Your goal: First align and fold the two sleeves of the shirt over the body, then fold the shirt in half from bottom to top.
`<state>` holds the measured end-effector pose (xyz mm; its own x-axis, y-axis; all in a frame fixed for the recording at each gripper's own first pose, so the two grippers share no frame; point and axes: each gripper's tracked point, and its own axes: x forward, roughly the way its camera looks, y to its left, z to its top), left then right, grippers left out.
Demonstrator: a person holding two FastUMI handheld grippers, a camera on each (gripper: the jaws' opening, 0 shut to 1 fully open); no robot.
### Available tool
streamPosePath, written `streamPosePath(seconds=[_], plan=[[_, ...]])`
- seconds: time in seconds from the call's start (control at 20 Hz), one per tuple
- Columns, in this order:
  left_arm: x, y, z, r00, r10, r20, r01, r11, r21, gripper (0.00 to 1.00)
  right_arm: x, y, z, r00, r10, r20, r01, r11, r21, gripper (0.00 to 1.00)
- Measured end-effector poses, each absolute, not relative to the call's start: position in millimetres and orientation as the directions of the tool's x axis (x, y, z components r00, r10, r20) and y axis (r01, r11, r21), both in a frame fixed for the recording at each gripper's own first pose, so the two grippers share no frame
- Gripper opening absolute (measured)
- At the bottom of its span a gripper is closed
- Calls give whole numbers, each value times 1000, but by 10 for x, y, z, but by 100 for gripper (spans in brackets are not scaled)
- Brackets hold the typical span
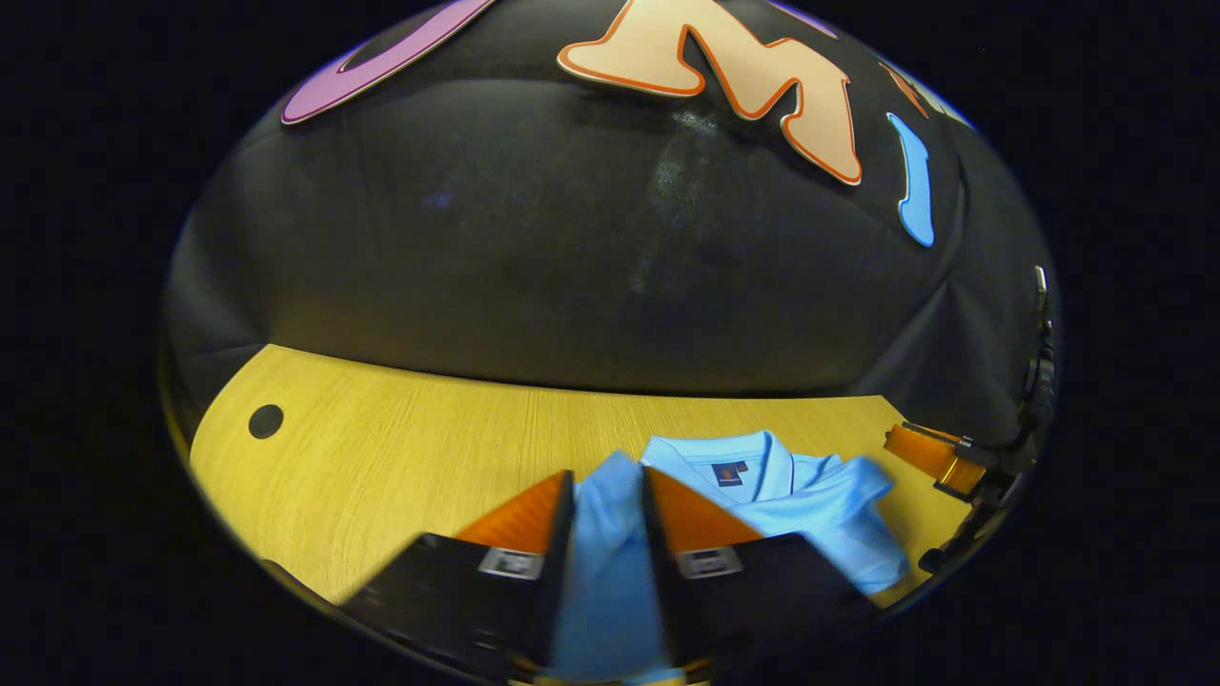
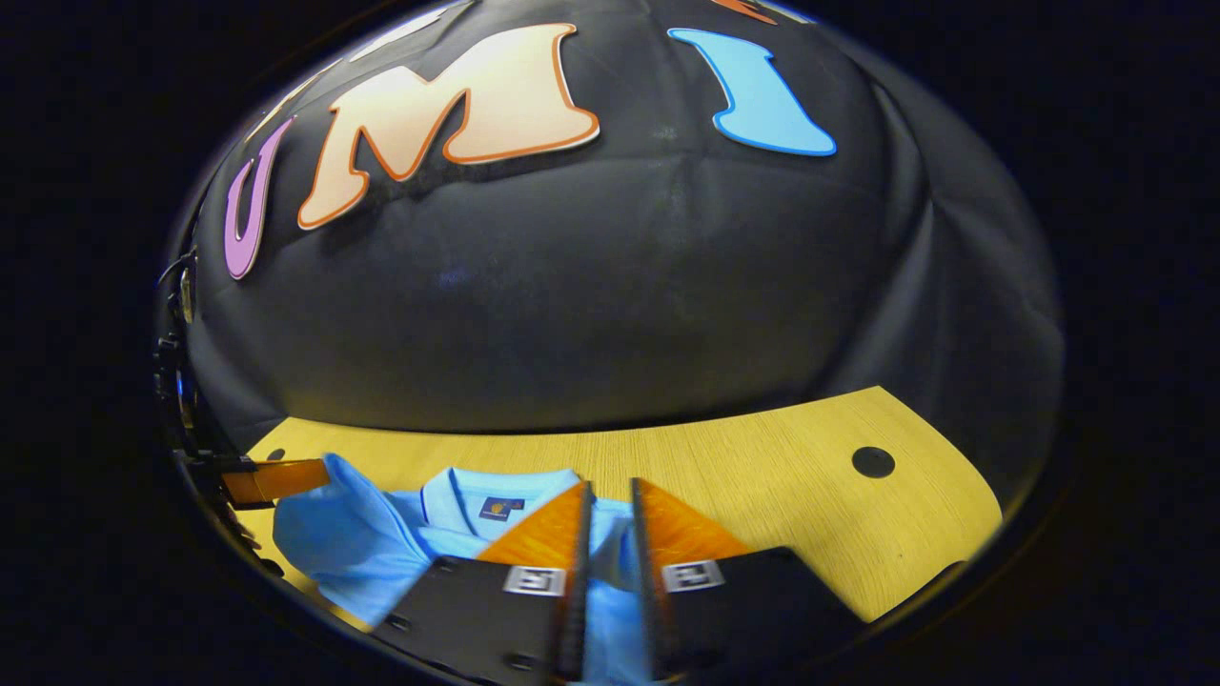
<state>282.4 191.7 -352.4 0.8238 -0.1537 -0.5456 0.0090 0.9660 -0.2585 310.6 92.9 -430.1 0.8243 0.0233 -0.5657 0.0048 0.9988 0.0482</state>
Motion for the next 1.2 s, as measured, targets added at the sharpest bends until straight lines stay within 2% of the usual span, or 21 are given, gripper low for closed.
streamPosePath(seconds=[0.1, 0.2, 0.4, 0.7, 0.95, 1.2], plan=[[2845, 1954, -3449, 851, -127, -510, 6, 973, -232, 100, 3050, 931, -4179, 843, 18, -538, -1, 999, 32, 63], [2713, 1971, -3140, 884, -97, -457, 7, 981, -195, 97, 2914, 984, -3946, 870, 24, -492, -6, 999, 38, 100], [2252, 1831, -2517, 927, -49, -373, -12, 987, -161, 96, 2506, 982, -3282, 920, 43, -390, -32, 999, 33, 99], [1287, 1551, -1758, 958, 30, -285, -65, 992, -113, 95, 1580, 808, -2273, 956, 76, -283, -58, 996, 71, 99], [646, 1364, -1496, 964, 43, -263, -68, 994, -89, 95, 879, 726, -1877, 964, 98, -248, -79, 993, 86, 98], [400, 1250, -1278, 969, 42, -245, -63, 995, -78, 95, 600, 796, -1629, 963, 122, -239, -94, 988, 125, 99]])
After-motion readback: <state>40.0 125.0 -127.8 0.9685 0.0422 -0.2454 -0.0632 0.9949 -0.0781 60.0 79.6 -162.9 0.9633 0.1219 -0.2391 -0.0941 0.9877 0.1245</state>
